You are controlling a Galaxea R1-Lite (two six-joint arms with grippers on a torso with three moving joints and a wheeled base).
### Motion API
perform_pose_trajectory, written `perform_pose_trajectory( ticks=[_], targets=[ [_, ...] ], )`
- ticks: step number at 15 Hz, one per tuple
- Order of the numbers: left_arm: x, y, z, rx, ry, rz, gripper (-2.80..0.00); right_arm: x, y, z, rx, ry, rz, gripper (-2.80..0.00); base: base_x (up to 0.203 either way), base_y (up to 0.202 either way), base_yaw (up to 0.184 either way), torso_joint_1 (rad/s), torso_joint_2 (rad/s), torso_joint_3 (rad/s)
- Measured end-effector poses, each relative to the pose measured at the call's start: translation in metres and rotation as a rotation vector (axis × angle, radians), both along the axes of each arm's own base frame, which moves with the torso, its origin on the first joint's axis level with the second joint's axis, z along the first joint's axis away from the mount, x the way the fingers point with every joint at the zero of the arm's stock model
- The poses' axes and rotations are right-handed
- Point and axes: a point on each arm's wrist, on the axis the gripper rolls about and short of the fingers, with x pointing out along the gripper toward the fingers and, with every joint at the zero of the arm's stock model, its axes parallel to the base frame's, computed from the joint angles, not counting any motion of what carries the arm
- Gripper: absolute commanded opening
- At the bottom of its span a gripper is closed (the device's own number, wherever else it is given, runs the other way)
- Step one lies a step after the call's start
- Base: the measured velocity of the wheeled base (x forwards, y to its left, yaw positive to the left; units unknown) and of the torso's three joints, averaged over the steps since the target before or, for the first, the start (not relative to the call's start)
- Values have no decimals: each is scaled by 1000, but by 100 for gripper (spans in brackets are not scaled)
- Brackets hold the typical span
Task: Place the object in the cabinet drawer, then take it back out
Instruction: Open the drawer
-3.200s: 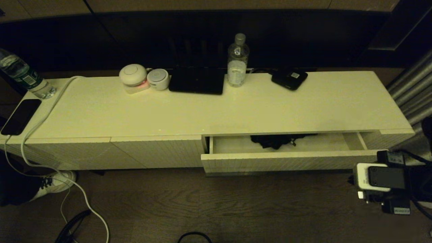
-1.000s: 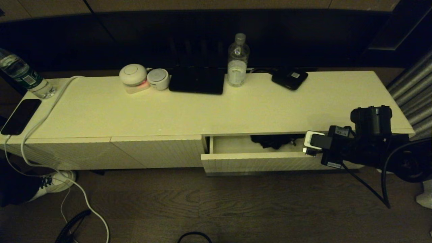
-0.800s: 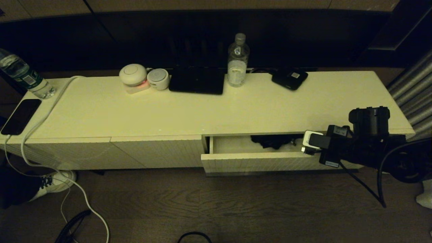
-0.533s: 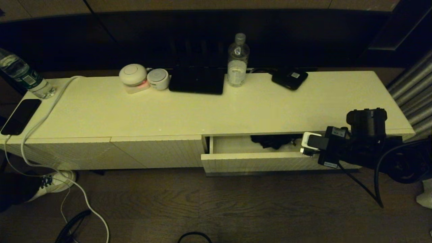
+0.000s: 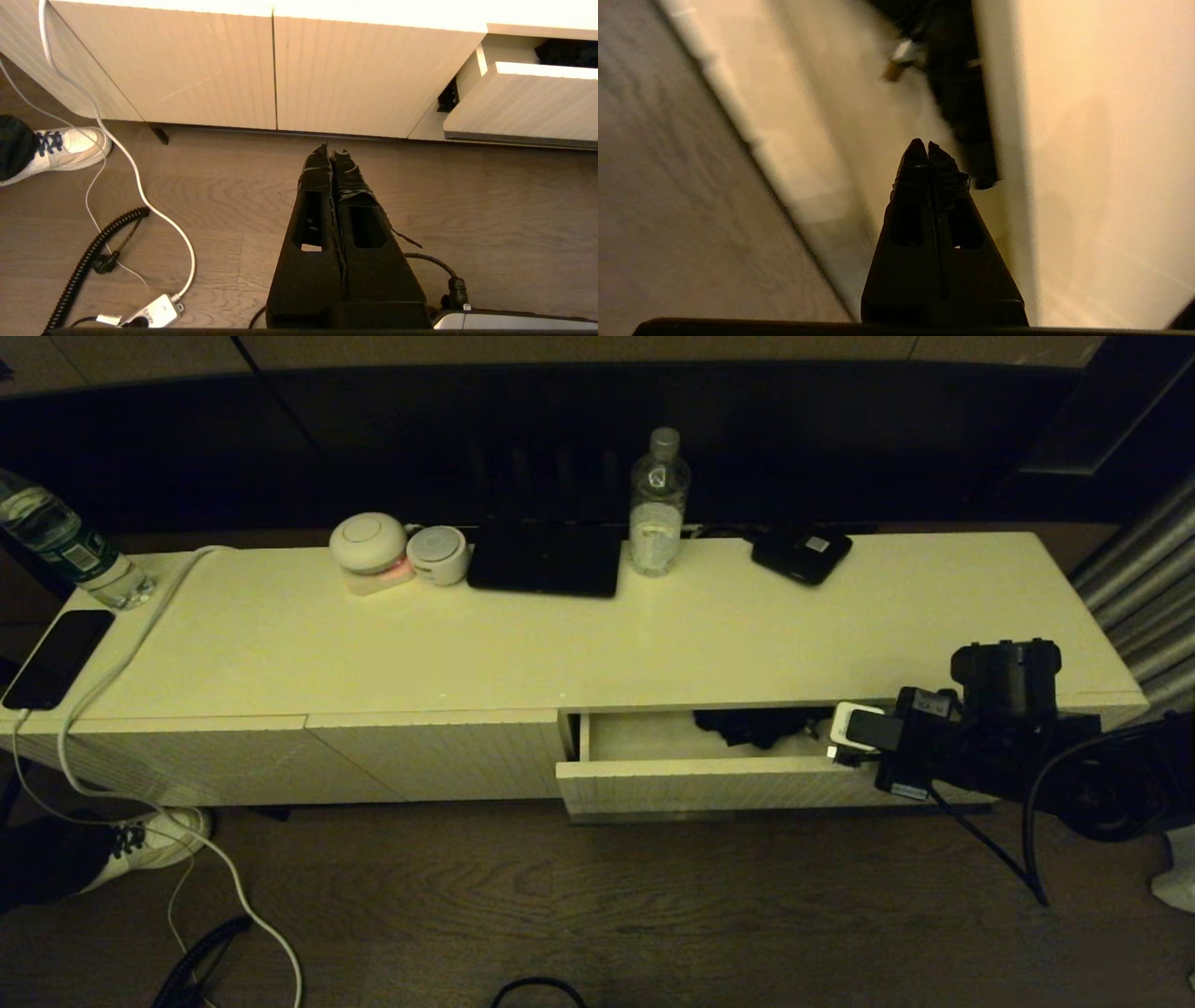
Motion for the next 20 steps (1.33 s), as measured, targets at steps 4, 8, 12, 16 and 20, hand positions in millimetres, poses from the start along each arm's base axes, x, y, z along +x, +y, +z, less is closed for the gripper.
perform_pose_trajectory(
  ticks=[4,8,12,16,20],
  targets=[
    [0,0,0,0,0,0,-280,-11,-1,-11,-6,46,1,-280,0,0,0,0,0,0],
    [0,0,0,0,0,0,-280,-27,-3,-21,-16,119,3,-280,0,0,0,0,0,0],
    [0,0,0,0,0,0,-280,-42,-4,-28,-22,159,7,-280,0,0,0,0,0,0],
    [0,0,0,0,0,0,-280,-63,-4,-38,-31,219,17,-280,0,0,0,0,0,0],
    [0,0,0,0,0,0,-280,-82,-6,-46,-39,291,24,-280,0,0,0,0,0,0]
  ],
)
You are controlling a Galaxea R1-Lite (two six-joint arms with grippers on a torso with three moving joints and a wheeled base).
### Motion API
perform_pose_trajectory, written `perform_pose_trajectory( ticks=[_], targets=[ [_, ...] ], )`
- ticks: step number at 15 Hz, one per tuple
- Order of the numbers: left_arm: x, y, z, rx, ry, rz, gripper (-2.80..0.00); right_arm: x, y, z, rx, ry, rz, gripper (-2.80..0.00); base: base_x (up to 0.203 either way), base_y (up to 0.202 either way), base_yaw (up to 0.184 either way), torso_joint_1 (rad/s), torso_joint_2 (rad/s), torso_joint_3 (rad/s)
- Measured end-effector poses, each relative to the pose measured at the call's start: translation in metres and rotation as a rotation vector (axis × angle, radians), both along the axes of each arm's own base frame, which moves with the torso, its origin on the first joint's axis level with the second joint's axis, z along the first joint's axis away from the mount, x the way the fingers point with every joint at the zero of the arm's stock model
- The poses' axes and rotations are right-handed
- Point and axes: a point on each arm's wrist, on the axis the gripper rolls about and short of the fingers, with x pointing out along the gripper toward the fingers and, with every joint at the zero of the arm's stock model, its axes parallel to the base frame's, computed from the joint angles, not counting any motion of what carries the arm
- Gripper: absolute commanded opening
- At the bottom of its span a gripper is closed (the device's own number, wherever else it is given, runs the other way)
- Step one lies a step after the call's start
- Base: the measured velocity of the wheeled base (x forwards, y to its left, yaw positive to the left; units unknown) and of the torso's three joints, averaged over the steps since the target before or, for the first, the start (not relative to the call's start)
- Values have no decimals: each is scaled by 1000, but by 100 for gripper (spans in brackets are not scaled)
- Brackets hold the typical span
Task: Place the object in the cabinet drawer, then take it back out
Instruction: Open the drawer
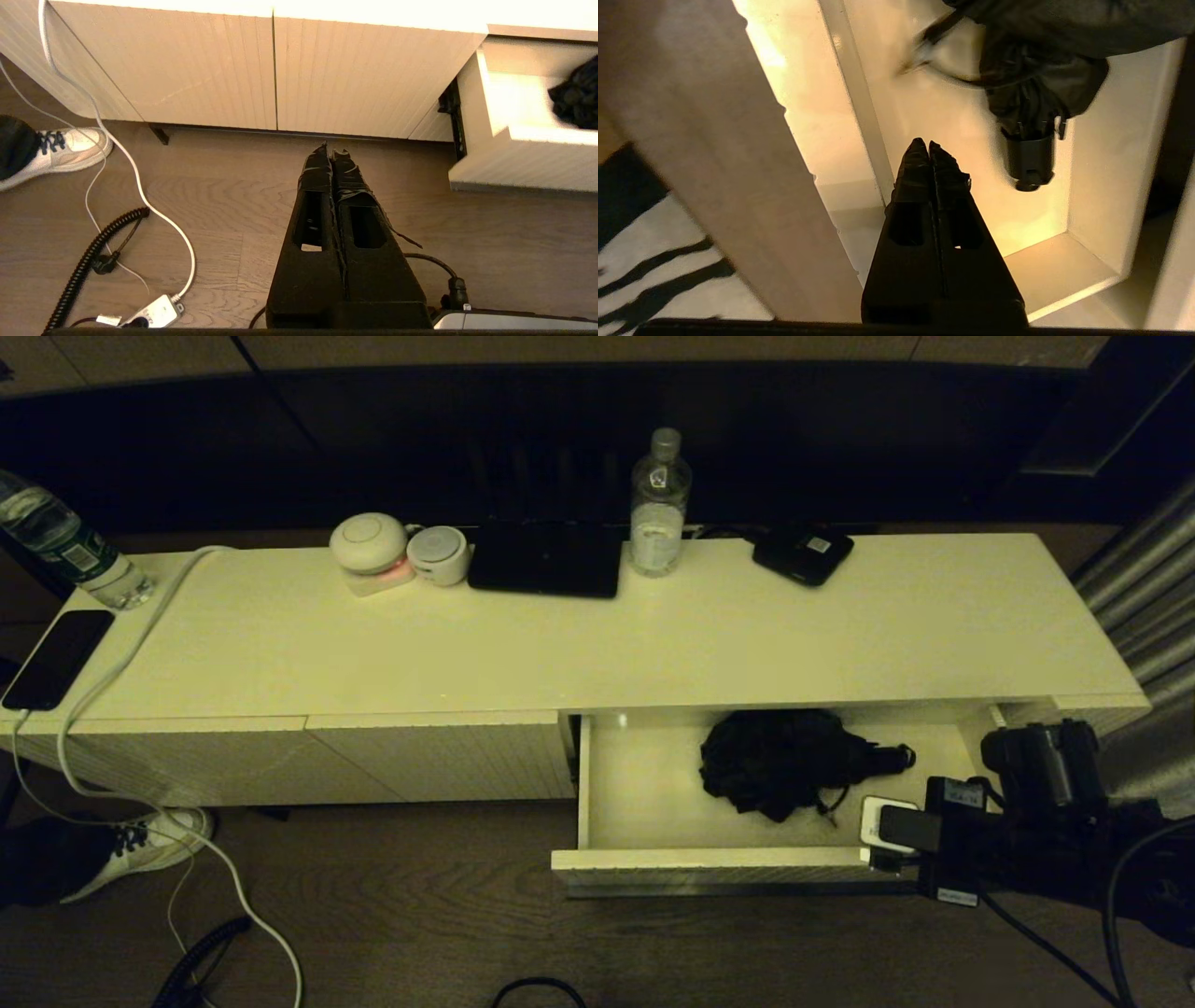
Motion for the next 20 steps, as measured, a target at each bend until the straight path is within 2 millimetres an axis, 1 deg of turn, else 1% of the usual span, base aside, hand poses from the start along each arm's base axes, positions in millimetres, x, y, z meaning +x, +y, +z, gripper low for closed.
perform_pose_trajectory(
  ticks=[3,8,11,14,17,18,20],
  targets=[
    [0,0,0,0,0,0,-280,-12,-1,-5,-6,56,4,-280,0,0,0,0,0,0],
    [0,0,0,0,0,0,-280,-27,1,-6,-11,80,20,-280,0,0,0,0,0,0],
    [0,0,0,0,0,0,-280,-33,3,-7,-16,94,35,-280,0,0,0,0,0,0],
    [0,0,0,0,0,0,-280,-34,3,-8,-15,104,35,-280,0,0,0,0,0,0],
    [0,0,0,0,0,0,-280,-27,-4,2,-9,84,4,-280,0,0,0,0,0,0],
    [0,0,0,0,0,0,-280,-25,-8,8,-7,67,-14,-280,0,0,0,0,0,0],
    [0,0,0,0,0,0,-280,-22,-15,26,-2,10,-48,-280,0,0,0,0,0,0]
  ],
)
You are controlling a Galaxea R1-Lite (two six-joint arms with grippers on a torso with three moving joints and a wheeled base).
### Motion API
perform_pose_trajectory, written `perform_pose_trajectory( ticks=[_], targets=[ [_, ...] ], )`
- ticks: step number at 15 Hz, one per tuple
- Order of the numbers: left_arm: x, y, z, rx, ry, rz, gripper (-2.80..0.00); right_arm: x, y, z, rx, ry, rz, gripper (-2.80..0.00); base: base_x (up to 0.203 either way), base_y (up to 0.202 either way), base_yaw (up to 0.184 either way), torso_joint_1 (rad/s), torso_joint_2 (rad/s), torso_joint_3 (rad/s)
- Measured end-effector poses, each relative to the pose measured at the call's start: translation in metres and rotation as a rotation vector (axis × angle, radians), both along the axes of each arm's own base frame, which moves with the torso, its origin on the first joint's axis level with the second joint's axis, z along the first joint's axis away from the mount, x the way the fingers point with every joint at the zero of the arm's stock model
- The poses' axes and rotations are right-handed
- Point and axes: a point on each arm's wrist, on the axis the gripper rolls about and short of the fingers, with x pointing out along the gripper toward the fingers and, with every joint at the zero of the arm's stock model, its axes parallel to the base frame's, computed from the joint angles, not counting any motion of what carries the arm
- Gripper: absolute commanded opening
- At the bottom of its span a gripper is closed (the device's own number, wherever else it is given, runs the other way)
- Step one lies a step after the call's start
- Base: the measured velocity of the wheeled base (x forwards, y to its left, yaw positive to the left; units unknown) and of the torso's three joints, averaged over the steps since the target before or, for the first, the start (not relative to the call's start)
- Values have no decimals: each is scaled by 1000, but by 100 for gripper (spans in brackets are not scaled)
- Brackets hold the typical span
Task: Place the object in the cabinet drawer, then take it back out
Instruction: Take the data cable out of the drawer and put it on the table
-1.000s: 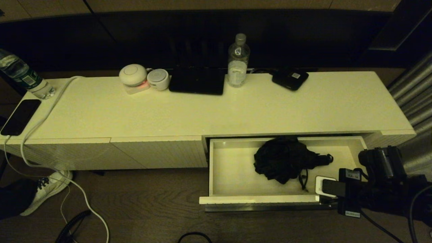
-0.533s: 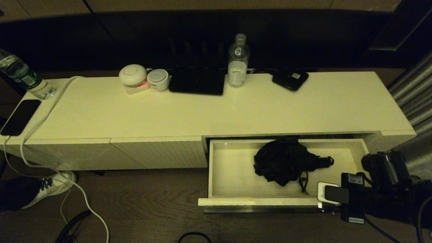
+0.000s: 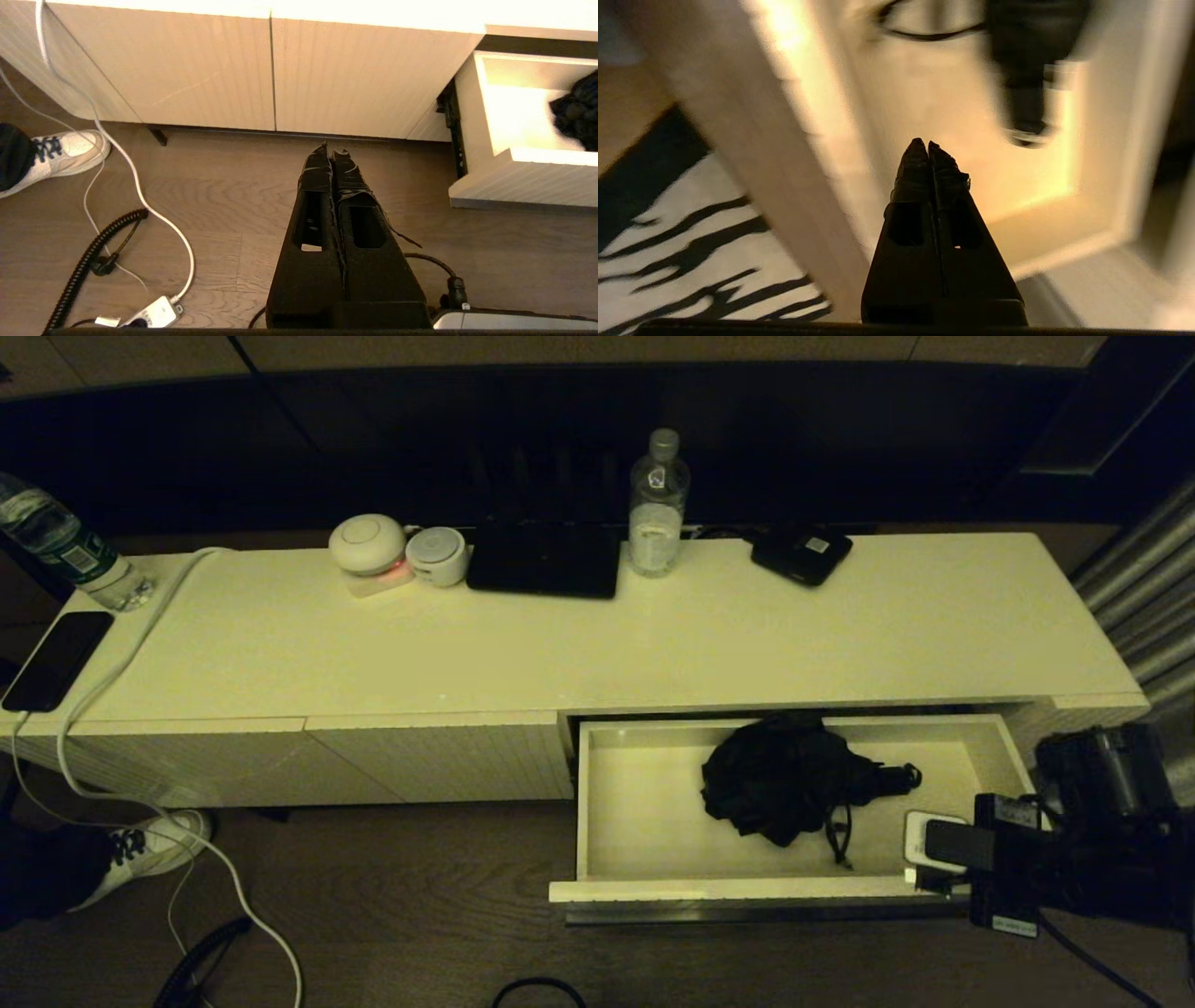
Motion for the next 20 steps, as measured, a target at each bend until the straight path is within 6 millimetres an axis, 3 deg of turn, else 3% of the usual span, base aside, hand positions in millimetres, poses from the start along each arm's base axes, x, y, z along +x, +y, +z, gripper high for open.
perform_pose_trajectory(
  ticks=[5,6,13,20],
  targets=[
    [0,0,0,0,0,0,-280,-9,-7,40,46,-79,-160,-280,0,0,0,0,0,0],
    [0,0,0,0,0,0,-280,-11,-1,46,81,-77,-178,0,0,0,0,0,0,0],
    [0,0,0,0,0,0,-280,-7,68,78,458,6,-443,0,0,0,0,0,0,0],
    [0,0,0,0,0,0,-280,18,105,69,770,141,-820,0,0,0,0,0,0,0]
  ],
)
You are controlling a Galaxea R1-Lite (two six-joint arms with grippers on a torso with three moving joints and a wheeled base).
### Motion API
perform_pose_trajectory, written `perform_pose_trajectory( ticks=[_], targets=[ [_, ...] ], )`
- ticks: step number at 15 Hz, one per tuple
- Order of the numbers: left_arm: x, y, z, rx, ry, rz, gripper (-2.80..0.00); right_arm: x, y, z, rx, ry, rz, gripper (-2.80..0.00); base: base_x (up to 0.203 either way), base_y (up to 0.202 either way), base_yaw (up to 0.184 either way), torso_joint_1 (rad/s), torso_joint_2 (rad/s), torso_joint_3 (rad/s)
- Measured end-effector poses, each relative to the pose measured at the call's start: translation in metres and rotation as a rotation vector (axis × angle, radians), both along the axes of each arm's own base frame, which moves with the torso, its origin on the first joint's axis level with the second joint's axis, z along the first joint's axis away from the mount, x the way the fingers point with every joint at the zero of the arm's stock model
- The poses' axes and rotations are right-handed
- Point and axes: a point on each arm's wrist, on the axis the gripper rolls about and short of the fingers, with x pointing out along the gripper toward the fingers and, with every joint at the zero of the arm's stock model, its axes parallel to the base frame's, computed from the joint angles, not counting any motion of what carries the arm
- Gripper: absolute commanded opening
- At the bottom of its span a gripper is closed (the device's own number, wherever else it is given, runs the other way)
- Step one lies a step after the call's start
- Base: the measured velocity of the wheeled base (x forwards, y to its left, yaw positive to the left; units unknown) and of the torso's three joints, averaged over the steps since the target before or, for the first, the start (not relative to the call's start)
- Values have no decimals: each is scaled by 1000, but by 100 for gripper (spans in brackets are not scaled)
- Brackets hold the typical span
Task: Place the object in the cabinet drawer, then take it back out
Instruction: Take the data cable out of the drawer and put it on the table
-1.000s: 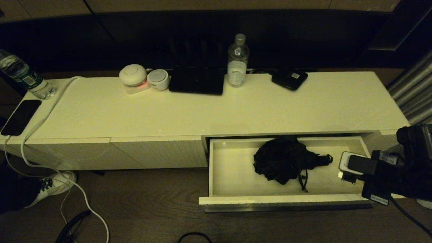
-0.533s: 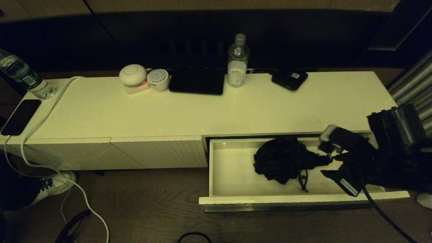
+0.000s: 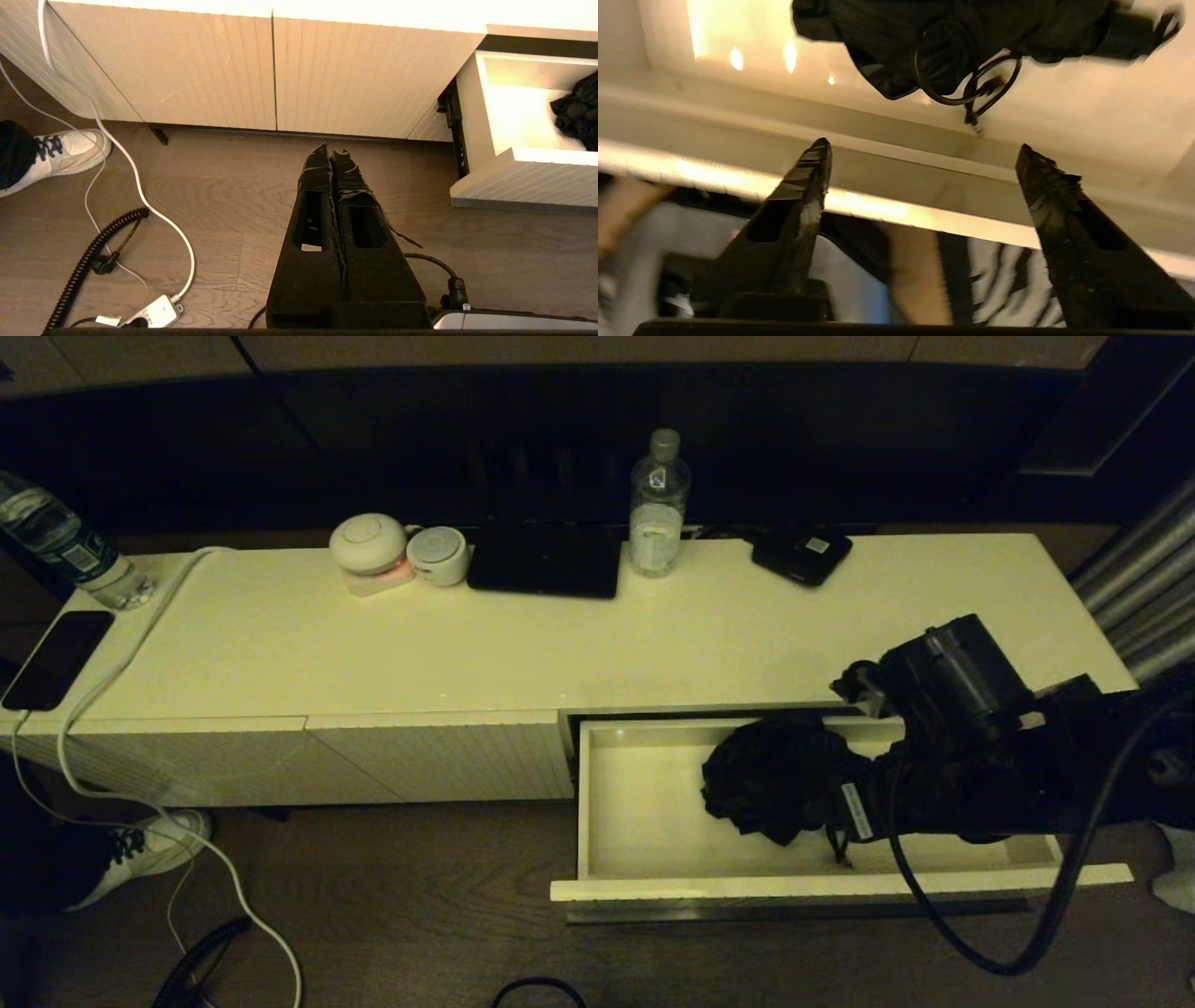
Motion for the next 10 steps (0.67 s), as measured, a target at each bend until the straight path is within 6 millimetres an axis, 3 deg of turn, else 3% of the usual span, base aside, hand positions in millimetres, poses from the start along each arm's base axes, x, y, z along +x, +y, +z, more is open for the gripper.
perform_pose_trajectory(
  ticks=[3,10],
  targets=[
    [0,0,0,0,0,0,-280,9,3,-14,14,29,-103,0,0,0,0,0,0,0],
    [0,0,0,0,0,1,-280,14,3,-48,-97,102,-140,0,0,0,0,0,0,0]
  ],
)
